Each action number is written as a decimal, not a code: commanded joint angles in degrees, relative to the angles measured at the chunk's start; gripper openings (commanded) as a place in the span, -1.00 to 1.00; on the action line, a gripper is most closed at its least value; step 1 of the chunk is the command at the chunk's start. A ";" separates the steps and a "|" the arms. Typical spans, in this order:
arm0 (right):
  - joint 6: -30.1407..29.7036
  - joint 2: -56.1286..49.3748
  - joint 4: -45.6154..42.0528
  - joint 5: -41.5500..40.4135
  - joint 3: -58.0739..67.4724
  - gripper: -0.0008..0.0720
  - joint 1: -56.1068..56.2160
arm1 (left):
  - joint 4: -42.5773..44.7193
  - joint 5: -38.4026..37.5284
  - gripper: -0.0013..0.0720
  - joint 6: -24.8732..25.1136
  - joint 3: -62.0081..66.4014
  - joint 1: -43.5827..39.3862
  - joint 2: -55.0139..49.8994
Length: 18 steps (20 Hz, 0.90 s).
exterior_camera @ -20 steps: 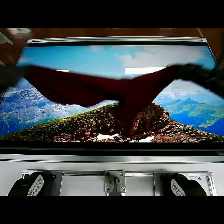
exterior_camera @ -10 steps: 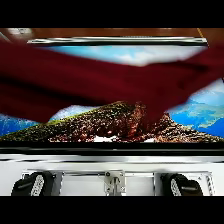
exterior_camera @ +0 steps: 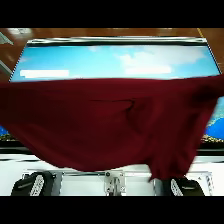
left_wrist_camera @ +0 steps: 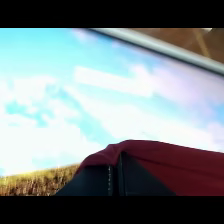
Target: Fold the shirts.
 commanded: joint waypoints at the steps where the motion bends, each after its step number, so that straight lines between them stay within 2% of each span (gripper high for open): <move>1: -0.20 -10.80 3.87 6.97 -7.72 -0.81 -0.02 | 2.36 4.74 -0.84 2.10 -14.82 0.07 -4.76; 3: 0.52 -17.14 5.84 -3.48 -15.19 -0.81 0.00 | 2.08 12.17 -0.84 3.80 -20.83 0.07 -11.76; 5: 1.38 -26.27 8.13 -18.12 -20.39 -0.81 0.00 | 1.51 17.53 -0.84 4.04 -21.92 0.00 -22.12; 6: 1.33 -31.82 9.75 -24.28 -20.83 -0.81 0.00 | -1.22 20.26 -0.84 6.29 -21.38 0.00 -27.96; 10: 1.36 -45.57 19.45 -45.16 -20.65 -0.81 -0.04 | -23.12 25.79 -0.84 25.92 -14.40 -0.15 -46.16; 12: 1.33 -47.58 25.20 -51.06 -20.65 -0.81 -0.04 | -29.18 26.97 -0.84 32.54 -10.95 -1.38 -51.17; 16: 1.20 -48.24 26.69 -50.80 -20.68 -0.79 0.00 | -28.85 29.00 -0.83 32.98 -10.32 -5.99 -57.53; 17: 1.16 -48.24 26.71 -50.75 -20.65 -0.67 0.00 | -28.85 28.24 -0.76 30.45 -10.29 -6.73 -59.25; 18: 1.16 -48.11 27.12 -50.77 -20.65 -0.14 -0.04 | -28.87 27.87 -0.40 27.71 -10.29 -7.10 -60.39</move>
